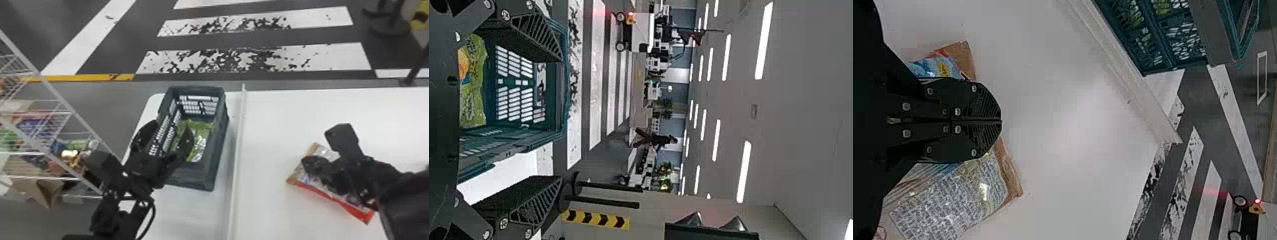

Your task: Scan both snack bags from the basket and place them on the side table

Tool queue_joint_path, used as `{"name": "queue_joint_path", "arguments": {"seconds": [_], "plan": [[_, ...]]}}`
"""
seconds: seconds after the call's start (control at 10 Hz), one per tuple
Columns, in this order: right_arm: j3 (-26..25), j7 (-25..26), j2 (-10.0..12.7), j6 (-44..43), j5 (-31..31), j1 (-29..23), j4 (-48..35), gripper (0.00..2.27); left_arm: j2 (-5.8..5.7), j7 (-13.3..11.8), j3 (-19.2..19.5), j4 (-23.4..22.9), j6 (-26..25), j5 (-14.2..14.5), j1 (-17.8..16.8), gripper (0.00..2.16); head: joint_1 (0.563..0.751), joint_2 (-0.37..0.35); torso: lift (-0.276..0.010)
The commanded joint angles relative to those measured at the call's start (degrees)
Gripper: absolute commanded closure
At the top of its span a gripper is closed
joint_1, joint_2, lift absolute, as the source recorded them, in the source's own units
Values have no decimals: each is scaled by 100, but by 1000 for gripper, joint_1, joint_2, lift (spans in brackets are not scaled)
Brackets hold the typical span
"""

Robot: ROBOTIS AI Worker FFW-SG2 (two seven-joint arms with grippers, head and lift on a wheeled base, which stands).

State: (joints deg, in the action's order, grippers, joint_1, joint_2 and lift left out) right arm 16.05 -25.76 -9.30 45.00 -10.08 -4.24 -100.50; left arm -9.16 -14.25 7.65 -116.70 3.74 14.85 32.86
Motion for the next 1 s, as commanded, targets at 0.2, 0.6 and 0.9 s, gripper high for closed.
{"name": "queue_joint_path", "arguments": {"seconds": [0.2, 0.6, 0.9], "plan": [[-295, 581, 227, -56, 41, 494, 724, 2260, 2, -8, 17, 51, 17, 0, 1, 167, 695, 172, -74], [-682, 739, 289, 401, 103, 116, -49, 2260, 10, -8, 17, 60, 34, 0, 10, 167, 695, 127, -74], [-1262, 379, 227, 1842, 50, -745, -1877, 2260, 10, -8, 0, 77, 52, 0, 1, 167, 695, 110, -74]]}}
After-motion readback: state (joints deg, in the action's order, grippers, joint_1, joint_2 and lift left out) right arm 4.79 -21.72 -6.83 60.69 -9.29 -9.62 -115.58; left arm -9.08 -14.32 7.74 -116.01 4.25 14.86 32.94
